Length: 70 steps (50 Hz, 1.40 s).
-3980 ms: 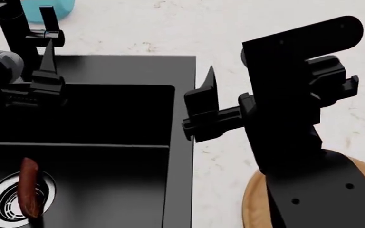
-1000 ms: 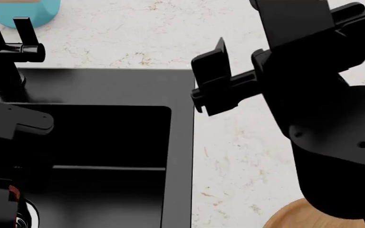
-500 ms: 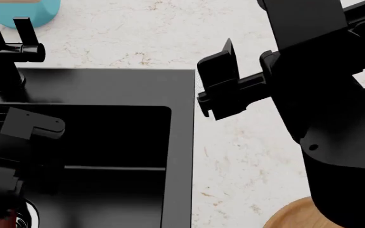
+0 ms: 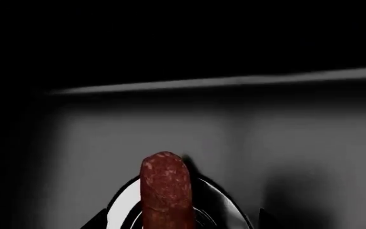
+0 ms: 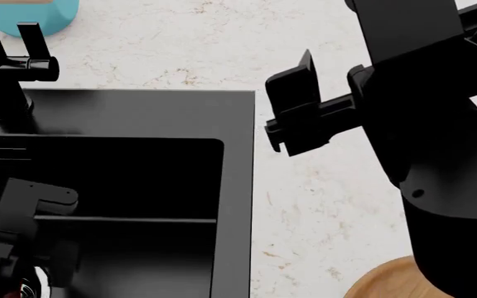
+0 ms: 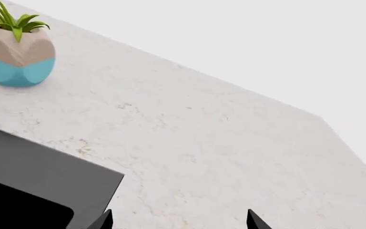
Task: Pick the salami from the sink and place it on the plate located on the counter
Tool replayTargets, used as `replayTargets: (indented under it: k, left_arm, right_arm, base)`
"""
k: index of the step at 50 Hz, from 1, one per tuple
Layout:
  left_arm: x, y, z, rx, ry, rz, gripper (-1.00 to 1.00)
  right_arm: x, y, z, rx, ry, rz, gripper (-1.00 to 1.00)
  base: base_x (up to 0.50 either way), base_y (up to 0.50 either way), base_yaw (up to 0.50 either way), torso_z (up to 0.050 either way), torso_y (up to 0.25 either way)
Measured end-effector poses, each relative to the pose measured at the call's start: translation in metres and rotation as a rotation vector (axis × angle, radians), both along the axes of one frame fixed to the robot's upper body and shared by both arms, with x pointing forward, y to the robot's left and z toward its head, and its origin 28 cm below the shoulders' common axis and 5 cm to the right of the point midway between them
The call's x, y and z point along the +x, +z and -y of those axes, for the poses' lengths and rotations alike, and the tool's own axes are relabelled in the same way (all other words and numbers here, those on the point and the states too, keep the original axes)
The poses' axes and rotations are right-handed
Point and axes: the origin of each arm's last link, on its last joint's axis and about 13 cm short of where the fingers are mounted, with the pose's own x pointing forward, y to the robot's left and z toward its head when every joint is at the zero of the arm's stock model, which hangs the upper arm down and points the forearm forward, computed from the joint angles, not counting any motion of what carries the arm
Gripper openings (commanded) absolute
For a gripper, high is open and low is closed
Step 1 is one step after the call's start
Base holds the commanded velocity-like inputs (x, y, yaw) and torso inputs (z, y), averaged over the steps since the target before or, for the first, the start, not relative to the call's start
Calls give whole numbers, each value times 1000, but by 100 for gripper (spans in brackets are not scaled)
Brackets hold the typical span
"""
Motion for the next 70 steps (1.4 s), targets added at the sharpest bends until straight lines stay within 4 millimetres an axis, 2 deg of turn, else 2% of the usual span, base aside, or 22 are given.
replayTargets:
  k: [11, 12, 31, 41, 47, 60, 64, 70]
  left_arm:
    - [-9, -14, -5, -13, 26, -48, 100]
    - [-10, -15, -5, -13, 29, -52, -100]
    - [-10, -15, -9, -1, 27, -38, -100]
    - [-12, -3, -5, -1, -3, 46, -100]
    - [-28, 17, 1, -1, -44, 137, -100]
    - [-78, 53, 17, -71, -185, 336, -100]
    - [-85, 65, 19, -127, -233, 386, -100]
    - [-88, 65, 19, -215, -287, 367, -100]
  right_arm:
    - [-2, 0, 0, -3, -7, -1, 100]
    - [-2, 0, 1, -3, -7, -1, 100]
    - [-4, -1, 1, -6, -16, -4, 100]
    - [-4, -1, 1, -5, -17, -5, 100]
    - [-3, -2, 1, -2, -21, -4, 100]
    - [0, -4, 0, 22, -26, -13, 100]
    - [2, -8, 2, 44, -17, -32, 100]
    - [5, -12, 6, 85, 11, -48, 100]
  base:
    - [0, 0, 0, 0, 0]
    - [0, 0, 0, 0, 0]
    - [1, 0, 0, 0, 0]
    - [0, 0, 0, 0, 0]
    - [0, 0, 0, 0, 0]
    - [0, 0, 0, 0, 0]
    - [51, 5, -7, 0, -23]
    - [42, 8, -14, 0, -32]
